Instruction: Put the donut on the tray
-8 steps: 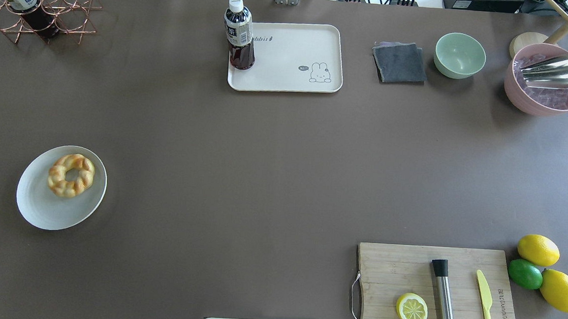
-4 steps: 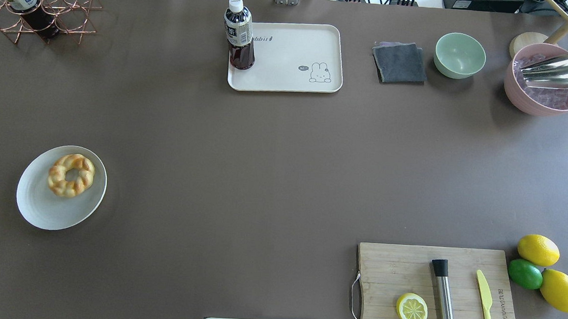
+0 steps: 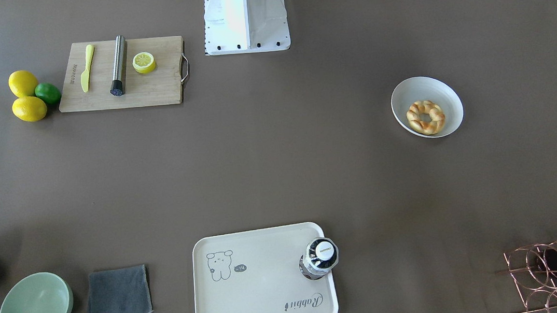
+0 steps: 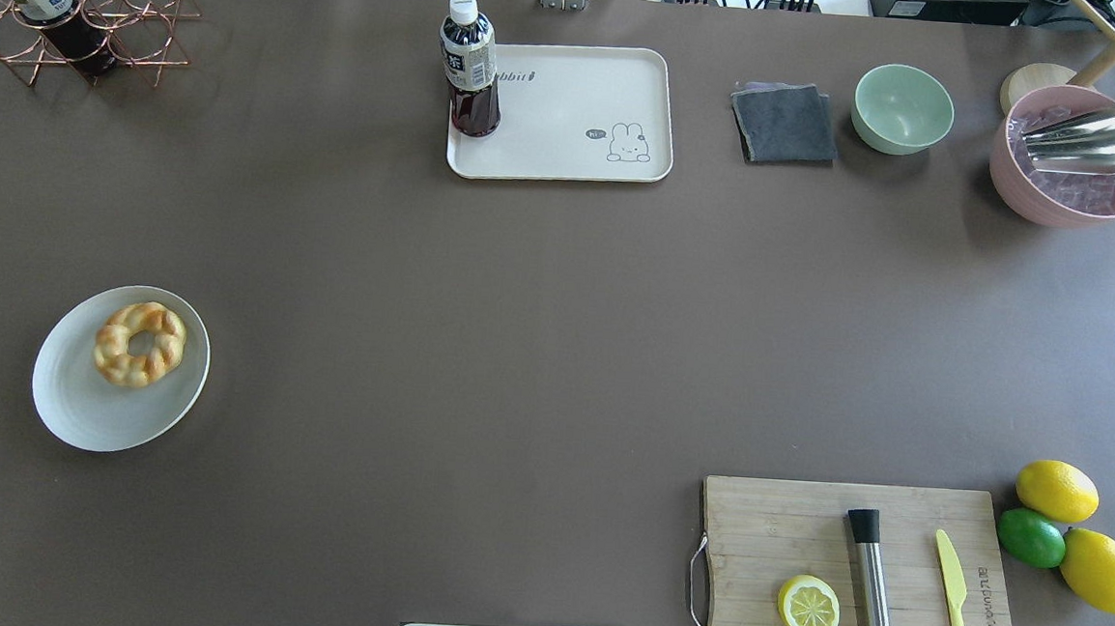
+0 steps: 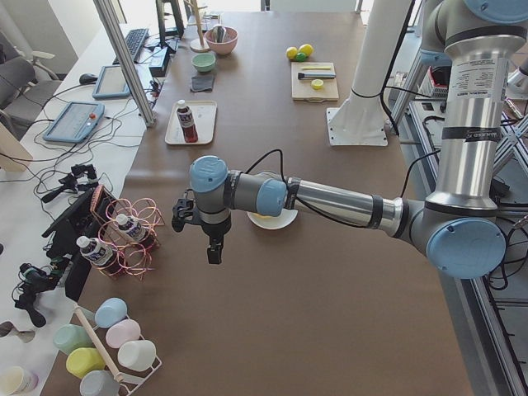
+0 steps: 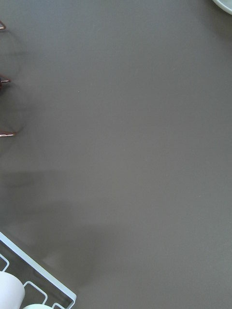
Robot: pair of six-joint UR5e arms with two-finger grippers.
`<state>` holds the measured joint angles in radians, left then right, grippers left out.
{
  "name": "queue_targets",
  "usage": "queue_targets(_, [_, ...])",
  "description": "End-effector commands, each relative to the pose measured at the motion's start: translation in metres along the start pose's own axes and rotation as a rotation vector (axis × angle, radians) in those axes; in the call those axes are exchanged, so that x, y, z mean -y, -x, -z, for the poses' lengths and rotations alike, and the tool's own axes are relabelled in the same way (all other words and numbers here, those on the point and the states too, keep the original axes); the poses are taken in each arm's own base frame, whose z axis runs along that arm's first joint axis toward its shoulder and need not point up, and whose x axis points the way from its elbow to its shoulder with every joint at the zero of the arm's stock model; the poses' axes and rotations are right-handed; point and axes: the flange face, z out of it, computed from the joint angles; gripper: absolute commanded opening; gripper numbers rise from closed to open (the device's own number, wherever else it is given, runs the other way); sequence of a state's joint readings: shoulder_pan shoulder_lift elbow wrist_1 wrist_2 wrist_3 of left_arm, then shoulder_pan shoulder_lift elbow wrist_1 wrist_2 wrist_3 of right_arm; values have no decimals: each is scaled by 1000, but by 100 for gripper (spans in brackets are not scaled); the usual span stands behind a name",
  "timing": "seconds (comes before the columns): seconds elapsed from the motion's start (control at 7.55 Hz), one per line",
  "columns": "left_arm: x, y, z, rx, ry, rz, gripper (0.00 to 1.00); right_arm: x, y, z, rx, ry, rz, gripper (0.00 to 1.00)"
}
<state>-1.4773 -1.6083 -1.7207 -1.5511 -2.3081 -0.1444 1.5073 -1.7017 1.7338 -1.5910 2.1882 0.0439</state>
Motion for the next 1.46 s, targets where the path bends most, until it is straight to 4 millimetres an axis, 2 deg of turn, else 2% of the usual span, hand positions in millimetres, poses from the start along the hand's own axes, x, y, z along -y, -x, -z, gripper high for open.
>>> queue_targets(0.0, [-2,1,-4,-21,-60,-65,99,-1,4,-7,15,6,9,100])
queue_targets(0.26, [-4,-4,-6,-92,-50,-70,99,-2,6,-3,36,-1,24,100])
queue_targets(0.4, [-5,-16,11,-123,-82,-98,99,-2,10,-1,67,-5,29,100])
queue_targets(0.53, [-4,-27,23,-130,-112,-119,99,4,21,11,89,-40,43,100])
queue_targets(0.79, [4,-34,27,-130,-124,-144,99,14,28,30,159,-80,56,100])
queue_targets(0.93, [4,-38,26,-131,-122,-142,99,23,34,37,176,-91,58,100])
queue_targets(1.06, [-1,-33,22,-132,-113,-139,99,42,45,52,175,-121,83,100])
queue_targets(1.19, [-2,-36,17,-134,-106,-138,100,58,57,52,169,-119,83,100])
queue_targets(1.32, [-3,-58,-7,-142,-55,-140,99,73,51,45,136,-110,63,100])
